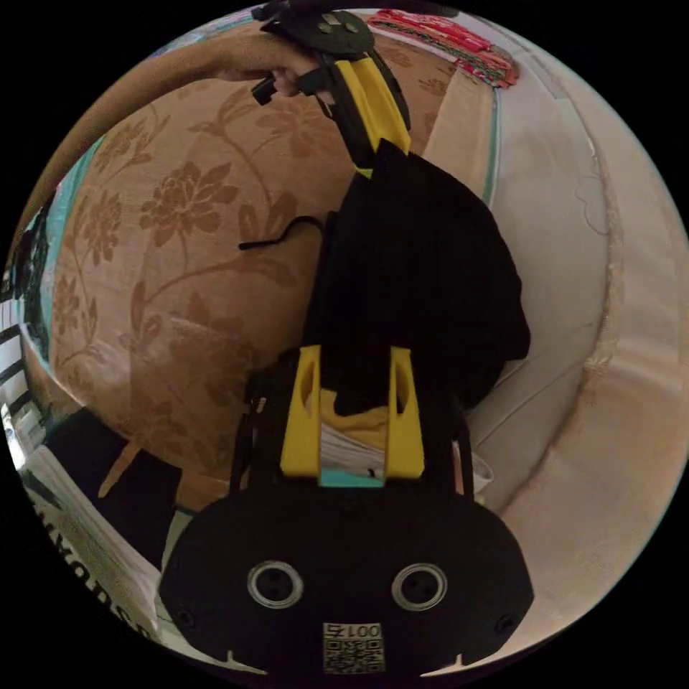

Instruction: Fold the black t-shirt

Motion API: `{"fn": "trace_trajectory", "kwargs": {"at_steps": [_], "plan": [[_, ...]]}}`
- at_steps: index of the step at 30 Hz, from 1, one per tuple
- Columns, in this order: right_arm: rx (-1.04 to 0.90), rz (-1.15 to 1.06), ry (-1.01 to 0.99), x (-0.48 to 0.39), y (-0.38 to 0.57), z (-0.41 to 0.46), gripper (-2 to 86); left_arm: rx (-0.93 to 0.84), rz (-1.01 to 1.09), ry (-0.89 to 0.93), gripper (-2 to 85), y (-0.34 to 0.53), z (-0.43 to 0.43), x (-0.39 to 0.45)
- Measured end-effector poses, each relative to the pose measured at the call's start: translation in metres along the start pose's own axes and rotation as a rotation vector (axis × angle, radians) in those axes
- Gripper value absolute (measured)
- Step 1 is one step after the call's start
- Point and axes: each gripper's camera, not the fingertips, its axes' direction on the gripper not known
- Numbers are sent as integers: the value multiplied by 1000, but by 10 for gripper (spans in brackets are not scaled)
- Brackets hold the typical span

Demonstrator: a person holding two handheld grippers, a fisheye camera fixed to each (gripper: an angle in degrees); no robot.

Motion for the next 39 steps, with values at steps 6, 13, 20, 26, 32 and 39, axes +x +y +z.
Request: {"fn": "trace_trajectory", "kwargs": {"at_steps": [6,13,20,26,32,39], "plan": [[142,-78,-189,3,43,-32,41,98,-169,39,33,104,-46,7],[615,-70,-312,12,102,-100,12,352,-530,-83,-8,275,-110,102],[674,-250,-377,-103,95,-118,9,371,-1027,-220,-9,475,-143,278],[592,-477,-355,-262,44,-147,10,142,-1311,-479,-9,653,-198,407],[655,-731,-267,-452,-6,-195,21,-153,-1678,-733,-4,859,-267,543],[585,-829,-286,-621,-86,-228,101,-187,-1956,-631,75,1065,-297,686]]}}
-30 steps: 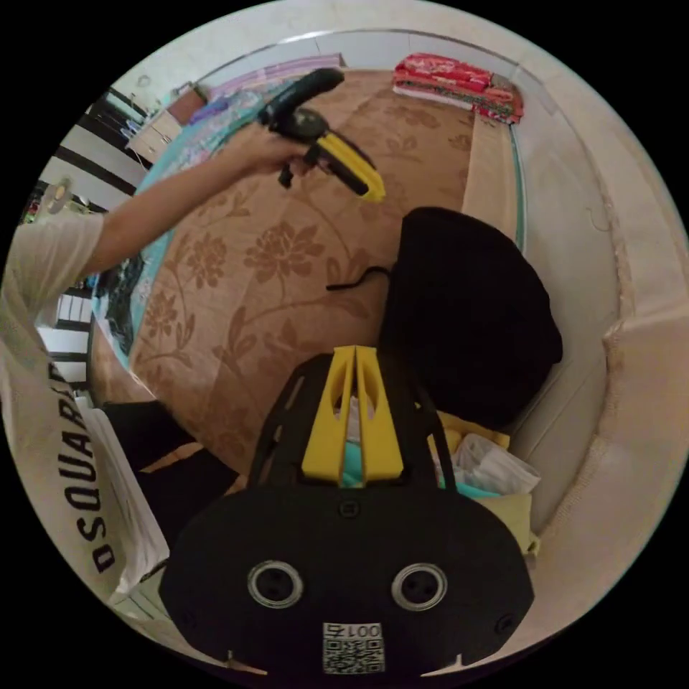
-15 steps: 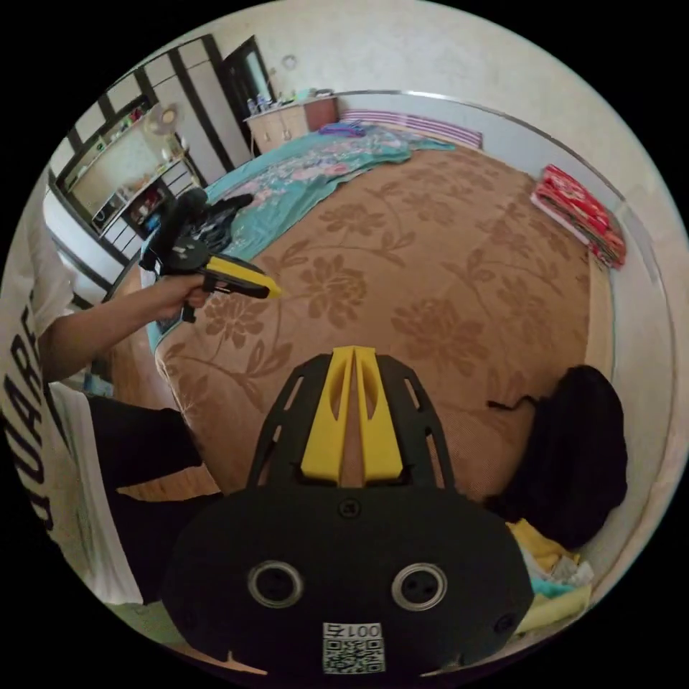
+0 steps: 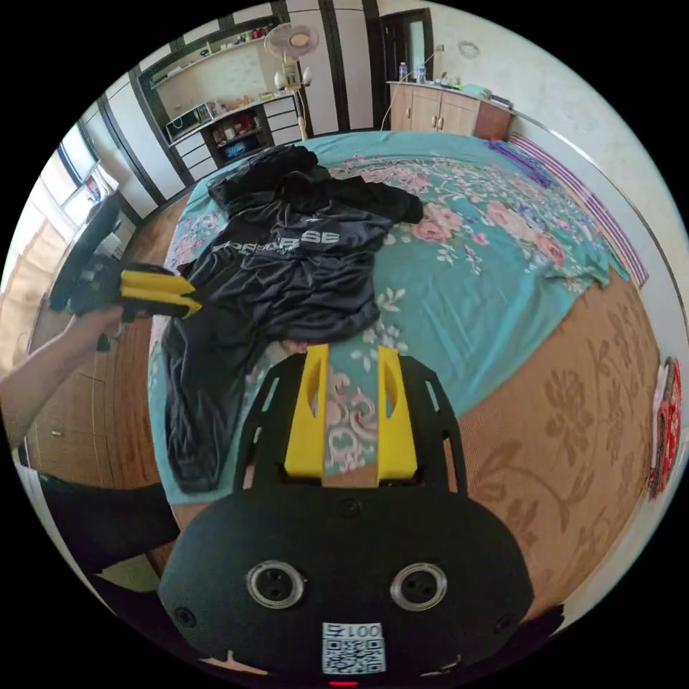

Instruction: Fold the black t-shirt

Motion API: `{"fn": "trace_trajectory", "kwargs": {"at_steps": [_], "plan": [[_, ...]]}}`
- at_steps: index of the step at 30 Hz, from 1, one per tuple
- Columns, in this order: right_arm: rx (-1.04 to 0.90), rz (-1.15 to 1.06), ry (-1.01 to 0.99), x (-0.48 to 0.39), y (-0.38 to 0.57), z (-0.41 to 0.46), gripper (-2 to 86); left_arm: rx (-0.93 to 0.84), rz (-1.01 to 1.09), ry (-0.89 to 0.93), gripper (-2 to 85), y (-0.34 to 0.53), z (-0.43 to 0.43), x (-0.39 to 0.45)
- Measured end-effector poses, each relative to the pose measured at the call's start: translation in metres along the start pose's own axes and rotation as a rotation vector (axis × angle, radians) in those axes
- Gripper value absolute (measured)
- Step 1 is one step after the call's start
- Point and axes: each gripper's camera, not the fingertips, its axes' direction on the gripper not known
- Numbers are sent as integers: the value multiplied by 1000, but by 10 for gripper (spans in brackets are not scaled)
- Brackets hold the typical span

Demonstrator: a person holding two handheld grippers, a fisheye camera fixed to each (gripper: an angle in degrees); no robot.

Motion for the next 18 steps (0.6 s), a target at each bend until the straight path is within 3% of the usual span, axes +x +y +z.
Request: {"fn": "trace_trajectory", "kwargs": {"at_steps": [4,7,10,18], "plan": [[-108,12,-80,-6,-84,49,115,-3,-33,100,100,22,18,-79],[-228,61,-17,-14,-109,82,66,13,-31,102,53,38,21,-122],[-148,75,-14,-24,-103,53,27,50,-11,127,3,61,5,-167],[173,218,-36,-5,-5,-120,4,238,155,276,-9,127,-86,-284]]}}
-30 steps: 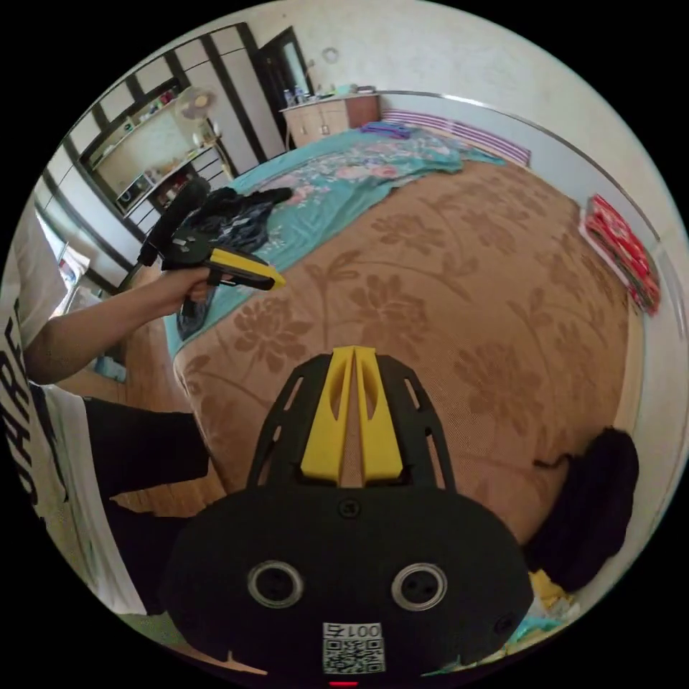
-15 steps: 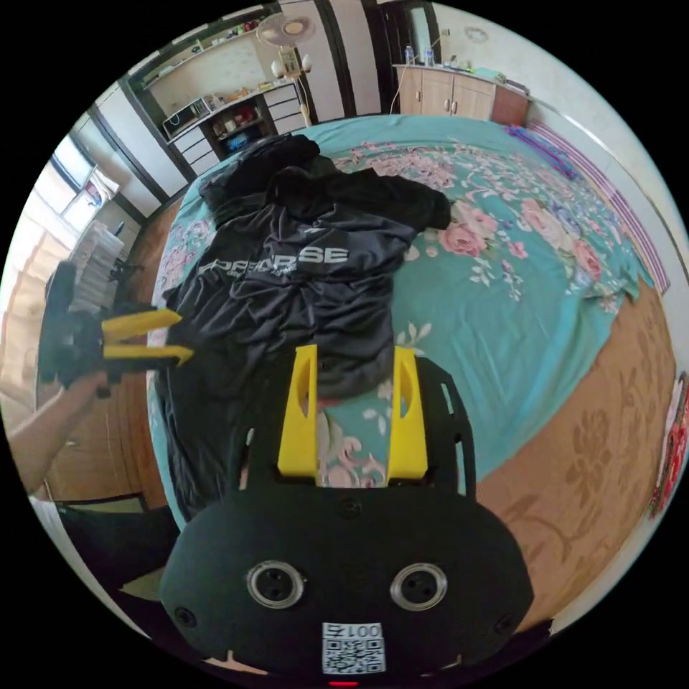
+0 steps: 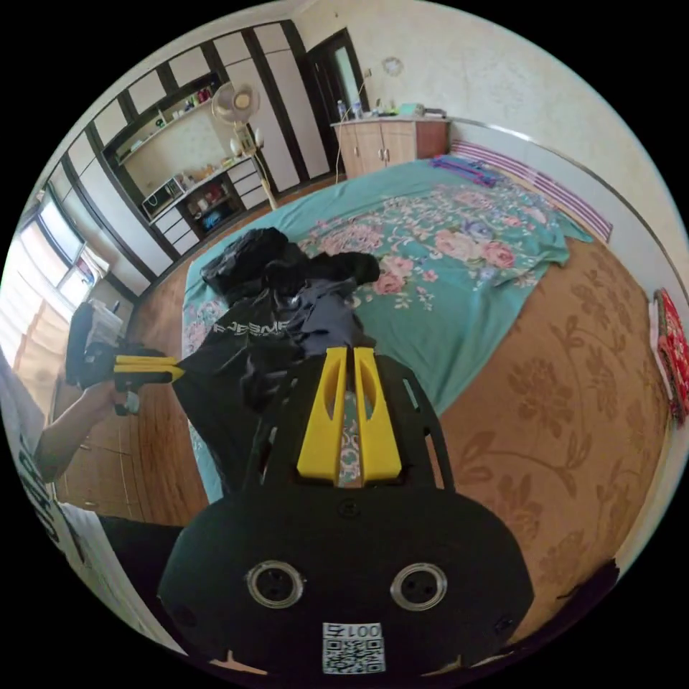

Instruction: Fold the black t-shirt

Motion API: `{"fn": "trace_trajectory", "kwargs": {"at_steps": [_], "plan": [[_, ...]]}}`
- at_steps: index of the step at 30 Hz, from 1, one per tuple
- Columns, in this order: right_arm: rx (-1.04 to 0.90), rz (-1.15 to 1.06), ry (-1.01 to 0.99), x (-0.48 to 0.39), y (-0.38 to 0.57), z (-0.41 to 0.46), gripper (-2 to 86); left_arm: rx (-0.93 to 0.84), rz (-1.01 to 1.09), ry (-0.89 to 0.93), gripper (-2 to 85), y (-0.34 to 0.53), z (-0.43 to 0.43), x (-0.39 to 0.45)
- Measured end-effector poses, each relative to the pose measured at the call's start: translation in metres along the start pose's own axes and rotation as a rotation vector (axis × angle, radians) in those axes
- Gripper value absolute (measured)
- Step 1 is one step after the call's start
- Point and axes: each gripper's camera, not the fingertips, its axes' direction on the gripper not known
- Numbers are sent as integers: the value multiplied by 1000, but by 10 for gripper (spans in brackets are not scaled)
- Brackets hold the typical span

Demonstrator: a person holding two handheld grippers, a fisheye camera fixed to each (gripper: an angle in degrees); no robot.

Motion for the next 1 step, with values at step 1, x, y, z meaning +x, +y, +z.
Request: {"fn": "trace_trajectory", "kwargs": {"at_steps": [1], "plan": [[37,7,6,6,12,-31,0,62,15,67,-9,6,-24,-10]]}}
